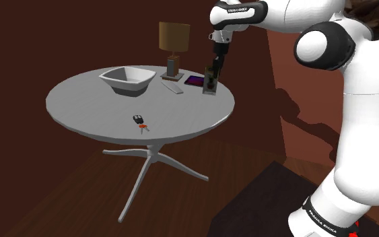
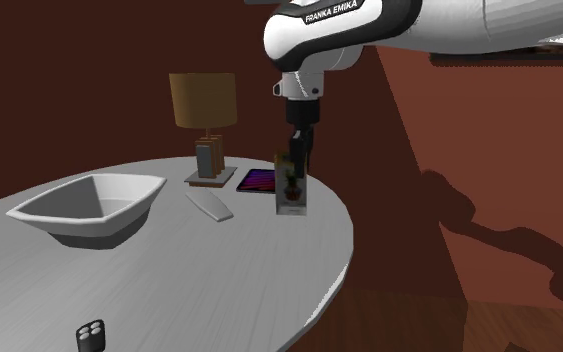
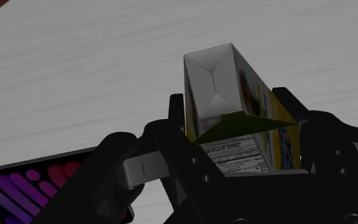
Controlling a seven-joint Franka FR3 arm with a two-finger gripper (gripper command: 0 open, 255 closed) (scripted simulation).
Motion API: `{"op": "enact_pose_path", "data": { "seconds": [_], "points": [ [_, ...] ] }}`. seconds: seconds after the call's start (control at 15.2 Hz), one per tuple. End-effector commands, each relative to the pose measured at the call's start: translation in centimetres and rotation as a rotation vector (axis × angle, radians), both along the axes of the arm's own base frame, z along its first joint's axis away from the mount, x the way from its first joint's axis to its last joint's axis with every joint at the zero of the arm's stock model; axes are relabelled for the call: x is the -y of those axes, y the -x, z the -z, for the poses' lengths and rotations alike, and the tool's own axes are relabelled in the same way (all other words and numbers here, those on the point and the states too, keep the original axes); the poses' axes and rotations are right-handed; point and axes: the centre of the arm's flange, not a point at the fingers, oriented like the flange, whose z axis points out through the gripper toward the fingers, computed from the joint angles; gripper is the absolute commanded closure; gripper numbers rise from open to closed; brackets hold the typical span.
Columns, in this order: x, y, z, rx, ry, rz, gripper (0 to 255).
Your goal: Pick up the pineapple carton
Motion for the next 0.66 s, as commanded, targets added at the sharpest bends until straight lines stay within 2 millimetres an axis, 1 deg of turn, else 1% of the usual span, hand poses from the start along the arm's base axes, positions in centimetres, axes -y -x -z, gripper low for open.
{"op": "enact_pose_path", "data": {
  "seconds": [0.0, 0.46, 0.59],
  "points": [
    [0.0, 0.1, -1.1, 0.000, 0.000, 0.000, 255],
    [0.0, 0.1, -4.8, 0.000, 0.000, 0.000, 255],
    [0.0, 0.1, -4.9, 0.000, 0.000, 0.000, 255]
  ]
}}
